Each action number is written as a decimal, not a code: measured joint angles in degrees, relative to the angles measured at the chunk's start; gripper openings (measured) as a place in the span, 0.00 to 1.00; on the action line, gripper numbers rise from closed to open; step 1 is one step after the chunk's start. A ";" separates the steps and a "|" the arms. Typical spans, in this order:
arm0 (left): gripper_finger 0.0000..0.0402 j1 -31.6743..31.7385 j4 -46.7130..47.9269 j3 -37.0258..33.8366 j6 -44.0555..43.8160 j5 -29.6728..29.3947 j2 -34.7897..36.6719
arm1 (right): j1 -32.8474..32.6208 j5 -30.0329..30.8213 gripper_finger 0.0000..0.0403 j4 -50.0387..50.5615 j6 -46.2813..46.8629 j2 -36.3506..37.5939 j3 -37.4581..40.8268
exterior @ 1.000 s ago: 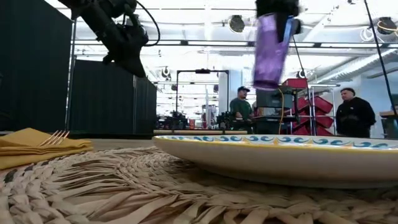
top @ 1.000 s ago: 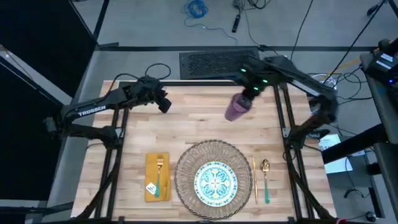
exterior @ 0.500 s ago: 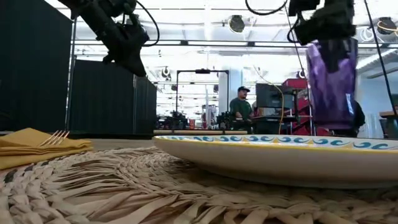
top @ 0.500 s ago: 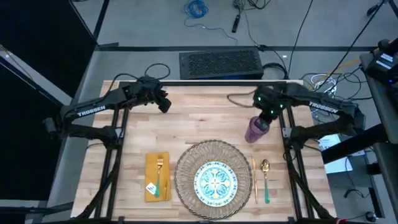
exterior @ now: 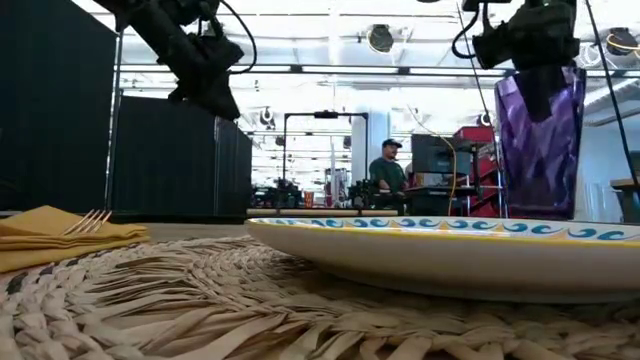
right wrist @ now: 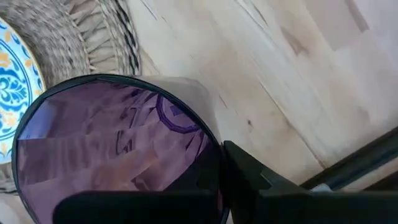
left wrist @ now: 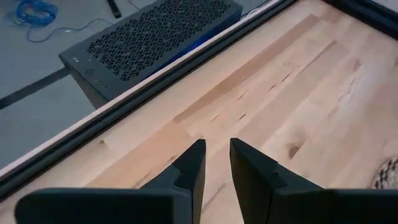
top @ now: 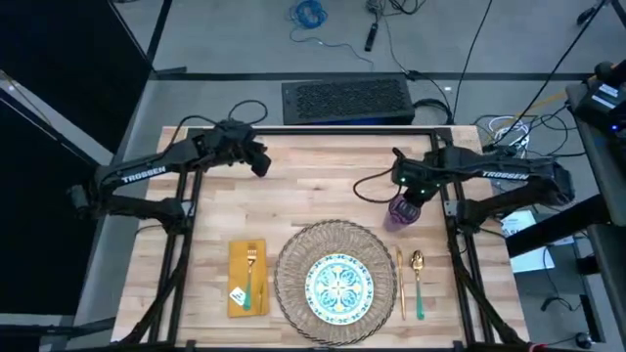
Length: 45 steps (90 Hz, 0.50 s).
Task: Set table place
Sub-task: Move the violet cup to the top of the brown placemat
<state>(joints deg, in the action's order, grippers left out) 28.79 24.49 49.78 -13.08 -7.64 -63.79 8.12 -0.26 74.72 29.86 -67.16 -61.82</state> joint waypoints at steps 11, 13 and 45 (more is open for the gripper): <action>0.14 -0.47 0.04 0.00 0.06 0.04 -0.02 | -1.20 0.14 0.00 -0.70 0.75 -0.70 0.00; 0.14 -0.48 0.07 0.00 0.09 0.04 -0.02 | -1.41 0.25 0.00 -0.65 0.93 -0.87 0.00; 0.14 -0.45 0.13 0.00 1.43 0.02 -0.04 | -3.14 0.23 0.00 -2.94 3.14 -1.13 4.32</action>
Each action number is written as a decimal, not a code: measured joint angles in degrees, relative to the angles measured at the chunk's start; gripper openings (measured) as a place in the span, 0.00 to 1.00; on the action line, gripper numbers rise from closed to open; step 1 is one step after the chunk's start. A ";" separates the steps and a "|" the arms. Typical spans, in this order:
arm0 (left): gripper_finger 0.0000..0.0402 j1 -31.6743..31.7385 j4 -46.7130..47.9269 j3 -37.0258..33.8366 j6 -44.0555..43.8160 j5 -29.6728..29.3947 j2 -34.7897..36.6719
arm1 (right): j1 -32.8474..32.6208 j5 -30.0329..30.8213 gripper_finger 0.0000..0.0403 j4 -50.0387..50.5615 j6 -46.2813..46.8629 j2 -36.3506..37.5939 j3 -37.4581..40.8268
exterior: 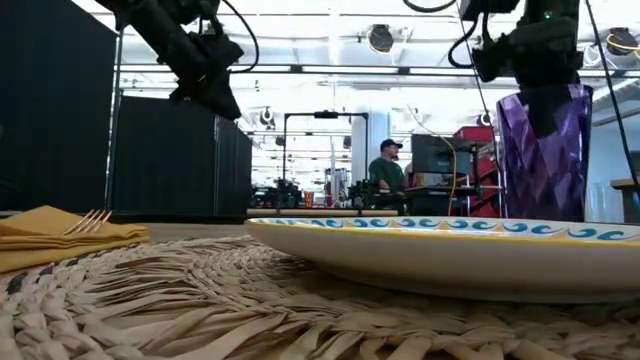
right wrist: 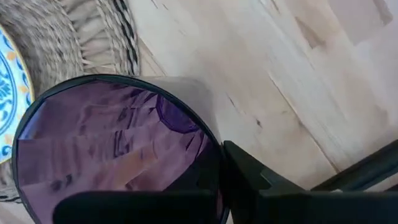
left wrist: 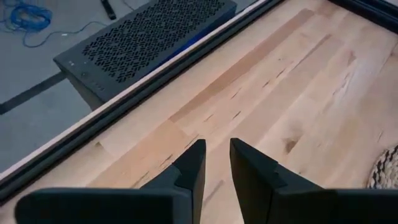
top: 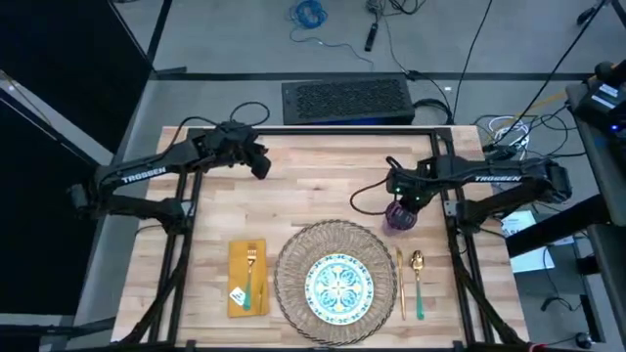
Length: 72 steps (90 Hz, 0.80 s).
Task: Set table place
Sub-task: Move the violet cup to the top of the brown placemat
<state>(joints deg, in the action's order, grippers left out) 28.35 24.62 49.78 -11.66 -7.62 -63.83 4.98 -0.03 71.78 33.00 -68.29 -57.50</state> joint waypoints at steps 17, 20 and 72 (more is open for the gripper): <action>0.14 0.01 -0.07 0.00 0.02 0.00 0.00 | 0.04 -0.03 0.00 0.13 0.03 0.00 0.10; 0.14 0.01 -0.09 0.00 0.02 0.00 0.00 | 0.04 -0.03 0.00 0.14 0.00 0.00 0.10; 0.14 0.01 -0.07 0.00 -0.09 1.20 0.00 | 0.04 -0.70 0.20 0.19 0.42 0.00 0.10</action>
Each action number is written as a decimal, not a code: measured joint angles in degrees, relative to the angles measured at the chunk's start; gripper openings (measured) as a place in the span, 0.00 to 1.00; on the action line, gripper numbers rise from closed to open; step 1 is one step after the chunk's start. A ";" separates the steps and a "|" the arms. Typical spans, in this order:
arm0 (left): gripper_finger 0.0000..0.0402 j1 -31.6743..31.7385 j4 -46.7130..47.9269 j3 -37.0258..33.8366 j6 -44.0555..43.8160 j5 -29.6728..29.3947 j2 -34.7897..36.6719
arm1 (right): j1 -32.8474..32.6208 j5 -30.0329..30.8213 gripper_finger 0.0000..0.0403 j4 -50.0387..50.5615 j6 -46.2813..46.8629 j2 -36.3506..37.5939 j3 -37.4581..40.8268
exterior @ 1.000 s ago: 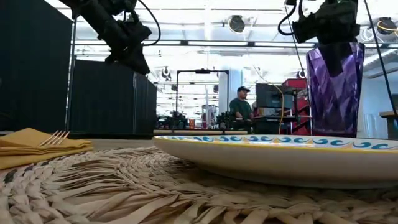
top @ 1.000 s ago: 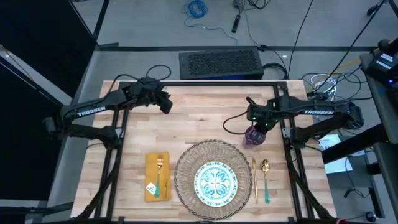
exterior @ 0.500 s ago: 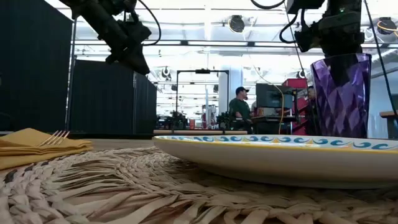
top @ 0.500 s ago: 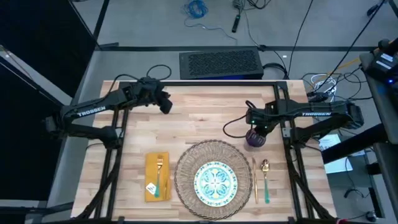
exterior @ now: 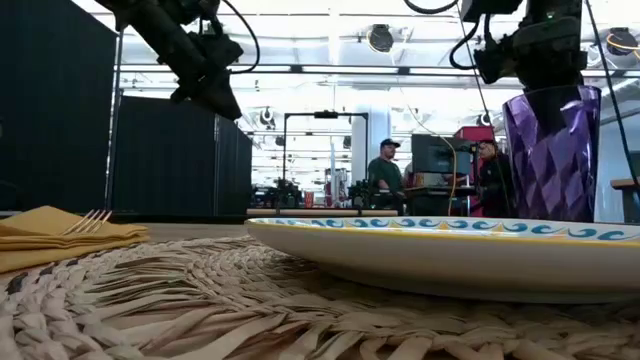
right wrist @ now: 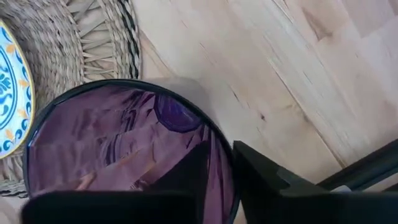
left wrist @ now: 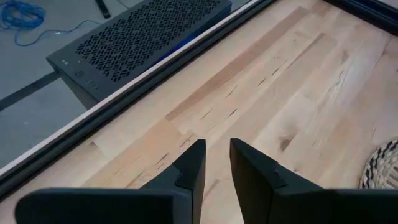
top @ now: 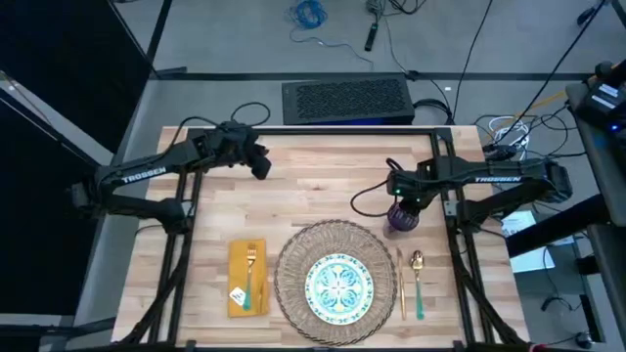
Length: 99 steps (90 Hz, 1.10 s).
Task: Set table place
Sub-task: Move the violet cup to the top of the brown placemat, then return to Home Position
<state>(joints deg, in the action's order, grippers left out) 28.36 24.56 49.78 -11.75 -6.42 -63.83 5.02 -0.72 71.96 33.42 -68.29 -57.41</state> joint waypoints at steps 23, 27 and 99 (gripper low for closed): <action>0.14 0.00 0.00 0.00 -0.04 0.10 0.00 | 0.00 -1.45 0.31 0.38 -0.05 0.02 0.00; 0.14 0.00 0.00 0.00 -0.07 0.18 0.00 | 0.00 -2.45 0.33 0.70 -0.18 0.02 0.00; 0.14 -0.59 -1.13 0.00 1.63 2.84 0.20 | -0.40 0.63 0.35 9.82 -9.15 1.45 -21.93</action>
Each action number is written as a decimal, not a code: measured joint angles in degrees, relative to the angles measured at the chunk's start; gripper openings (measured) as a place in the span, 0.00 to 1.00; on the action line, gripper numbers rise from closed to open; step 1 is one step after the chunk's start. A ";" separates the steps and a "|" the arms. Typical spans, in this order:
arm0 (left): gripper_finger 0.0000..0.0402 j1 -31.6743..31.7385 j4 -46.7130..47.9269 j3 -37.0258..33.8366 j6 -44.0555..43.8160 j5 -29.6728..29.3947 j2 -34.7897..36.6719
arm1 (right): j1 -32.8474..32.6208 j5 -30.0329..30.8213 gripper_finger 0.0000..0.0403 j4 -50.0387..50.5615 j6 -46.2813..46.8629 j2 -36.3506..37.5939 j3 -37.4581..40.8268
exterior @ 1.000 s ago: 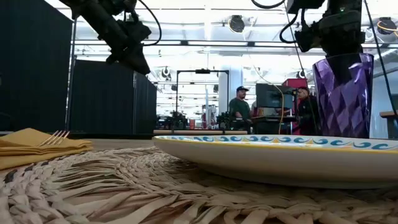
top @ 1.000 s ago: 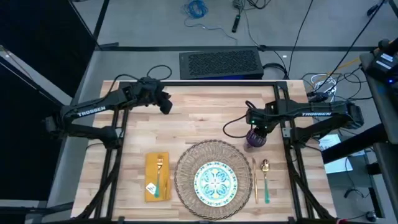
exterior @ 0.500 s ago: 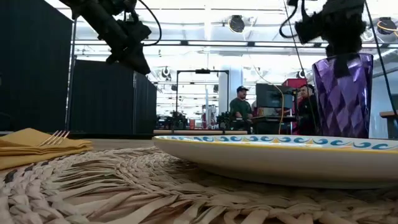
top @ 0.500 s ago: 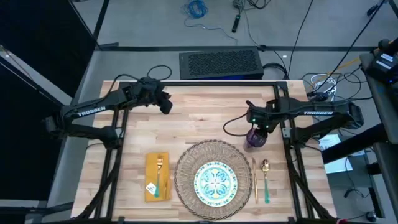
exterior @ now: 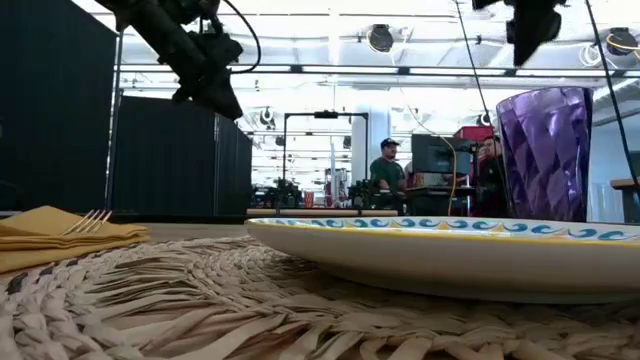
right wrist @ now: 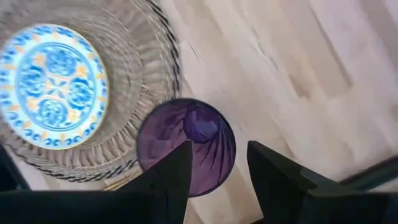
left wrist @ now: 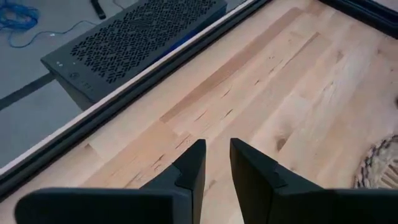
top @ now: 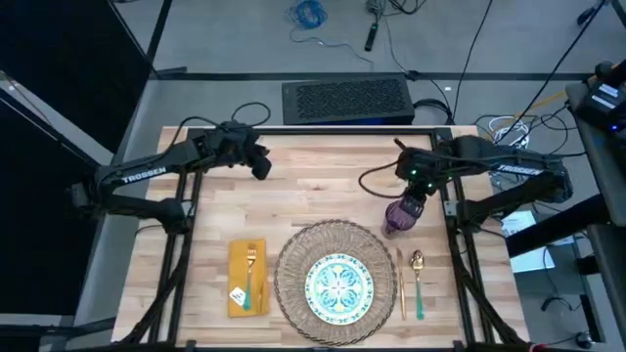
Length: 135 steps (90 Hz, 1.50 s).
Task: Set table place
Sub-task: Return to Home Position
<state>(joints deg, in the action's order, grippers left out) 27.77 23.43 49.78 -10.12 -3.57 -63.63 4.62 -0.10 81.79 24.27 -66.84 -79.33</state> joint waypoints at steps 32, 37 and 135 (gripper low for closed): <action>0.14 -4.80 -12.54 -0.14 7.37 8.26 12.16 | -14.04 -1.58 0.35 -11.85 -1.17 16.84 -1.57; 0.14 -5.37 -13.60 -1.04 8.23 8.30 14.78 | -16.73 -0.04 0.35 -16.15 -2.37 19.76 -1.24; 0.14 -5.80 -16.48 -22.16 6.47 11.49 42.40 | -25.18 -13.34 0.35 -76.33 -12.66 64.24 61.75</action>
<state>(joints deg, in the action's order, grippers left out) 21.98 6.95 27.62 -3.65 7.92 -21.23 -20.56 -13.44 5.46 11.60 -2.60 -17.58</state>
